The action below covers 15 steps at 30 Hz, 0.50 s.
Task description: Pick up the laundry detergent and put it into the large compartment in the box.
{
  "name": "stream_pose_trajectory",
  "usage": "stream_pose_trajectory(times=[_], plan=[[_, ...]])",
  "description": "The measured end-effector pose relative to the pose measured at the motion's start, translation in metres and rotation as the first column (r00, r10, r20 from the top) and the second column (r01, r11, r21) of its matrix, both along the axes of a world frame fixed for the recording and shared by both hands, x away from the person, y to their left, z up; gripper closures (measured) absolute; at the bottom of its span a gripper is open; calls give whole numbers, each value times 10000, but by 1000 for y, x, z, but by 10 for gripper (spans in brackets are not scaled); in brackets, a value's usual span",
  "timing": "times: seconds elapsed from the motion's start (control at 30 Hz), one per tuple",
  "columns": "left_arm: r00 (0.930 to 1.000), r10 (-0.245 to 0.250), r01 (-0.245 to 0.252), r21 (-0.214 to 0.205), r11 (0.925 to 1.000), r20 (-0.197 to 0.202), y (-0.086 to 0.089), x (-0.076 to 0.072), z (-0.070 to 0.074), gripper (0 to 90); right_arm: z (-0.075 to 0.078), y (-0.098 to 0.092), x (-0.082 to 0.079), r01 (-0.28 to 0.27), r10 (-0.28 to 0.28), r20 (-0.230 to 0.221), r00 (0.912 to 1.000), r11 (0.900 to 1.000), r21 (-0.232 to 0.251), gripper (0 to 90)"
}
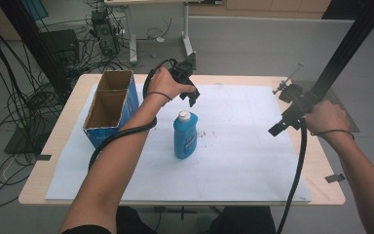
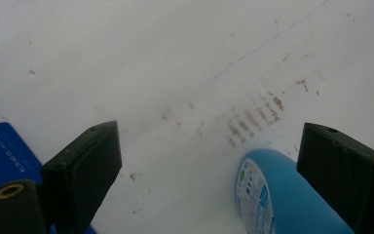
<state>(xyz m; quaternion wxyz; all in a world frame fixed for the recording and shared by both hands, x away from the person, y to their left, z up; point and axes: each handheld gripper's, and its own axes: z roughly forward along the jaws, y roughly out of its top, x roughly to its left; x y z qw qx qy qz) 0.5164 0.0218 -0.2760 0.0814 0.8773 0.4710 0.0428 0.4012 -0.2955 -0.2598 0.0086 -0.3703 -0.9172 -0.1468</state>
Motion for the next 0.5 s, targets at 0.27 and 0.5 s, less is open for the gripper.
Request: stream_pose_trajectory(times=[0.27, 0.5], plan=[[9999, 27, -27, -4, 10000, 104, 2, 3, 2, 95, -3, 2, 7, -111, 111, 21, 9999, 9999, 83, 35], [10000, 59, -59, -95, 9999, 59, 4, 5, 2, 94, -7, 6, 10, -125, 125, -30, 9999, 9999, 3, 35]])
